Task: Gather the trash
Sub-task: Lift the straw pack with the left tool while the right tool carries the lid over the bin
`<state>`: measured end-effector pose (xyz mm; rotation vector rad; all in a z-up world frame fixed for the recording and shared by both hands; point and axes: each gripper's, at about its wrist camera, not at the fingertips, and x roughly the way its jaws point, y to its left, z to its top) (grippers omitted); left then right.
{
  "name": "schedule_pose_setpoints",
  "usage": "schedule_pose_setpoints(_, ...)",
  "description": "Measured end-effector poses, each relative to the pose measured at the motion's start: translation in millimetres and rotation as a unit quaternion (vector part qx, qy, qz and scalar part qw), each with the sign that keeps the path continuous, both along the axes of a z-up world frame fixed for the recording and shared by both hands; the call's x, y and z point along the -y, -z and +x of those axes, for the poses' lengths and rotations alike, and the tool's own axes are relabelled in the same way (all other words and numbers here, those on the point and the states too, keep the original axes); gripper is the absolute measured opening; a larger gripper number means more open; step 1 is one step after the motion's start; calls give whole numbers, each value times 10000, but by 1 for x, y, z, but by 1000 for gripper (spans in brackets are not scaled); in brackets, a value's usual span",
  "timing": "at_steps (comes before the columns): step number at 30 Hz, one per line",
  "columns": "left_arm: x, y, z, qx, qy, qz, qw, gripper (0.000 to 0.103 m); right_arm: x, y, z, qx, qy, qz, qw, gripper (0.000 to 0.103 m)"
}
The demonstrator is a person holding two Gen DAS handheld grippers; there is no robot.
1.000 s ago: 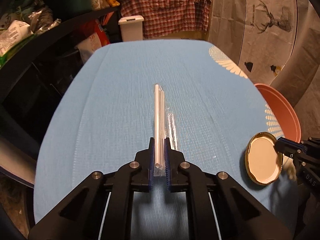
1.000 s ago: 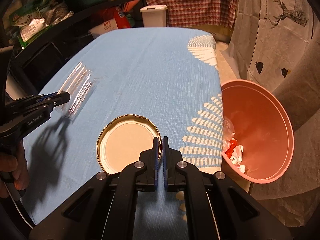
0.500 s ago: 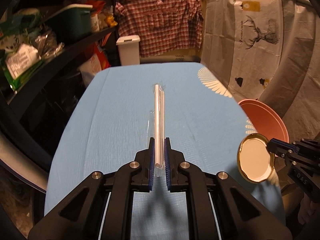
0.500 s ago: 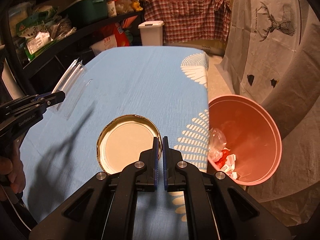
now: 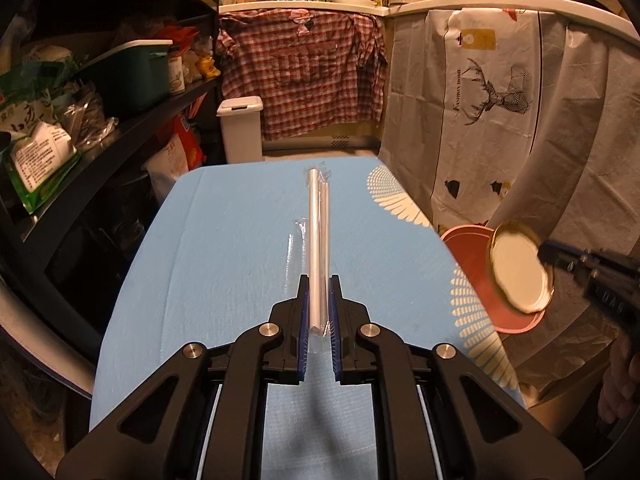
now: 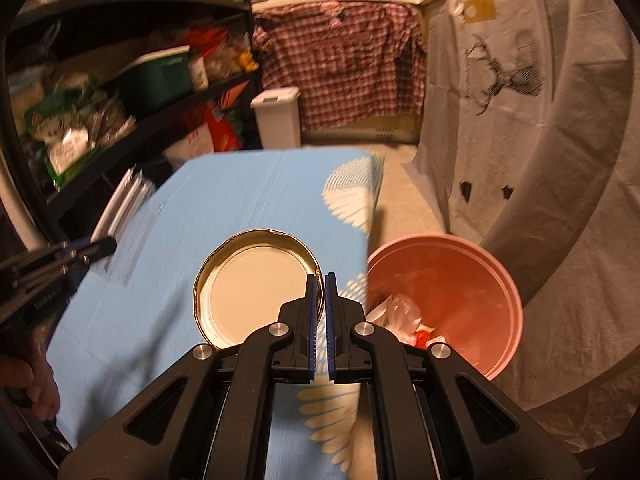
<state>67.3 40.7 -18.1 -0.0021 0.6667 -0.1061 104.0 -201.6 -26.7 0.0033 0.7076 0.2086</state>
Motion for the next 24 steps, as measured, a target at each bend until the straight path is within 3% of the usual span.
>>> schedule_pose_setpoints(16, 35, -5, 12, 44, 301, -24, 9995, 9, 70, -48, 18, 330, 540, 218, 9978, 4)
schedule_pose_setpoints(24, 57, -4, 22, 40, 451, -6, 9990, 9, 102, -40, 29, 235, 797, 271, 9962, 4)
